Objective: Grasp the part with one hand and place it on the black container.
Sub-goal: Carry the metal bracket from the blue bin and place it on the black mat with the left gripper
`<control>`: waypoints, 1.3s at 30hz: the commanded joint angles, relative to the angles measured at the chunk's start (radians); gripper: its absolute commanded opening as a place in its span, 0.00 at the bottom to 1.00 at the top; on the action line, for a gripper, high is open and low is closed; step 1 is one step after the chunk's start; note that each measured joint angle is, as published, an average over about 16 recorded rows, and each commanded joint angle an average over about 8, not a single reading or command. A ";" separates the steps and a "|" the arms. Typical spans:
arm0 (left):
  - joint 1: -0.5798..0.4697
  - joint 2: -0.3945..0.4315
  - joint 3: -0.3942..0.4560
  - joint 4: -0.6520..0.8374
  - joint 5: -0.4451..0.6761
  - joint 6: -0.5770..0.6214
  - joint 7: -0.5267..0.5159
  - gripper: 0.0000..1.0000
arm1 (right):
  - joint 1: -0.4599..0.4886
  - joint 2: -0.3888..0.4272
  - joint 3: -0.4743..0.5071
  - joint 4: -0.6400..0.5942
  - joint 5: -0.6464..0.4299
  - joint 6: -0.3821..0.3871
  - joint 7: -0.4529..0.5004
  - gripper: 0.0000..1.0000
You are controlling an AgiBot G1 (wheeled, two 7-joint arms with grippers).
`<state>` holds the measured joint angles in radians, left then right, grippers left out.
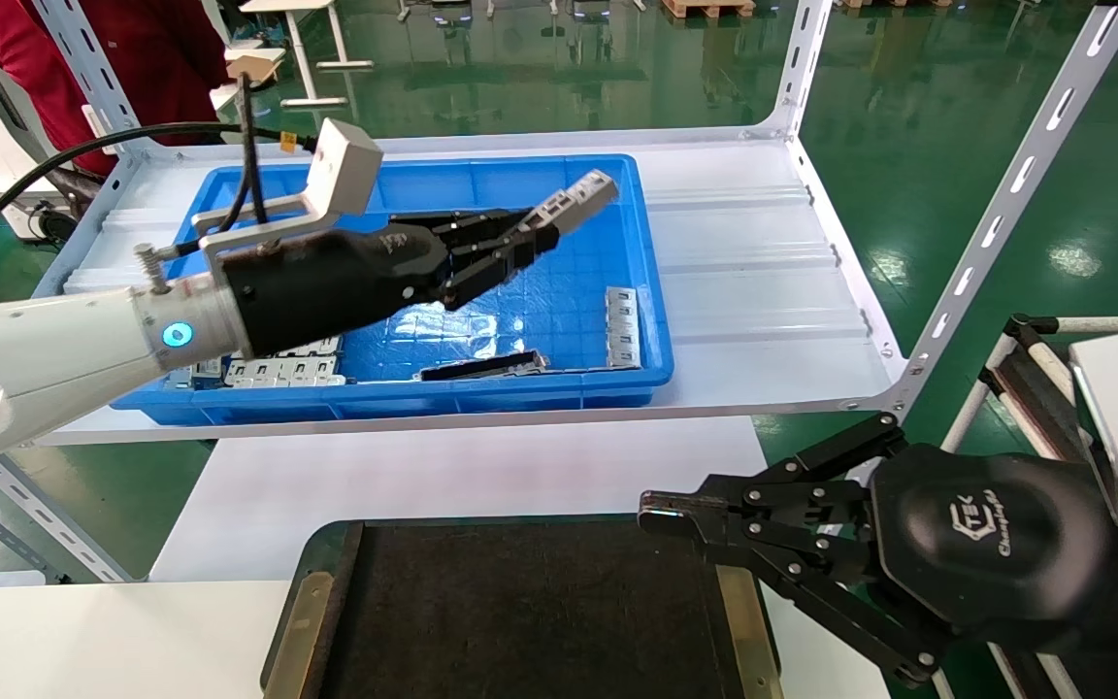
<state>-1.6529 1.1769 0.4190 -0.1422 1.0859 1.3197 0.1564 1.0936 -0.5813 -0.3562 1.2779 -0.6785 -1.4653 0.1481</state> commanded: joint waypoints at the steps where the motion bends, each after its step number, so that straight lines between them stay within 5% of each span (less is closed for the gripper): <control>1: 0.005 -0.013 0.000 -0.009 -0.003 0.060 -0.005 0.00 | 0.000 0.000 0.000 0.000 0.000 0.000 0.000 0.00; 12: 0.135 -0.106 -0.010 -0.182 -0.050 0.244 -0.098 0.00 | 0.000 0.000 0.000 0.000 0.000 0.000 0.000 0.00; 22: 0.424 -0.208 0.002 -0.545 -0.129 0.231 -0.270 0.00 | 0.000 0.000 0.000 0.000 0.000 0.000 0.000 0.00; 31: 0.711 -0.247 0.005 -0.748 -0.128 0.018 -0.378 0.00 | 0.000 0.000 -0.001 0.000 0.000 0.000 0.000 0.00; 39: 0.941 -0.215 0.002 -0.895 -0.046 -0.381 -0.458 0.00 | 0.000 0.000 -0.001 0.000 0.000 0.000 0.000 0.00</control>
<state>-0.7374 0.9782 0.4291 -1.0171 1.0460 0.9469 -0.3041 1.0938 -0.5811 -0.3568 1.2779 -0.6781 -1.4650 0.1478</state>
